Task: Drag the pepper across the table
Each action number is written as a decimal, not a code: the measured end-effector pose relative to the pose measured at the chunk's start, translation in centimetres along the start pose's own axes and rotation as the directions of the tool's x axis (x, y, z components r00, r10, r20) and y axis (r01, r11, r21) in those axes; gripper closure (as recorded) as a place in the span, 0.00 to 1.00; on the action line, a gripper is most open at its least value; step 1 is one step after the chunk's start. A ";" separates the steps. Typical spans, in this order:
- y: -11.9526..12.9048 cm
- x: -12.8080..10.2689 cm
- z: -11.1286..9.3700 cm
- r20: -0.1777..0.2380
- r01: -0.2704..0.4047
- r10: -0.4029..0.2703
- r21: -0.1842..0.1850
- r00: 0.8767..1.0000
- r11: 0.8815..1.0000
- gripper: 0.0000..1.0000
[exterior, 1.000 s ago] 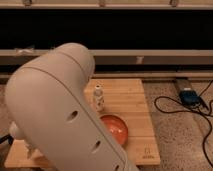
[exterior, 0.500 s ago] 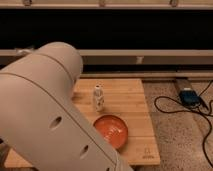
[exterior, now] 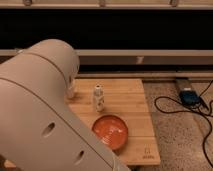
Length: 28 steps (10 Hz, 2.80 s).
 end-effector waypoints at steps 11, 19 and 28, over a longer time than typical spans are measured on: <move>0.7 -0.6 -0.5 0.009 0.069 -0.069 -0.053 0.998 0.996 0.30; 0.9 -0.8 -0.4 0.015 0.100 -0.099 -0.054 0.995 0.994 0.30; -0.3 -2.9 0.1 0.057 0.184 -0.182 -0.022 0.982 0.983 0.30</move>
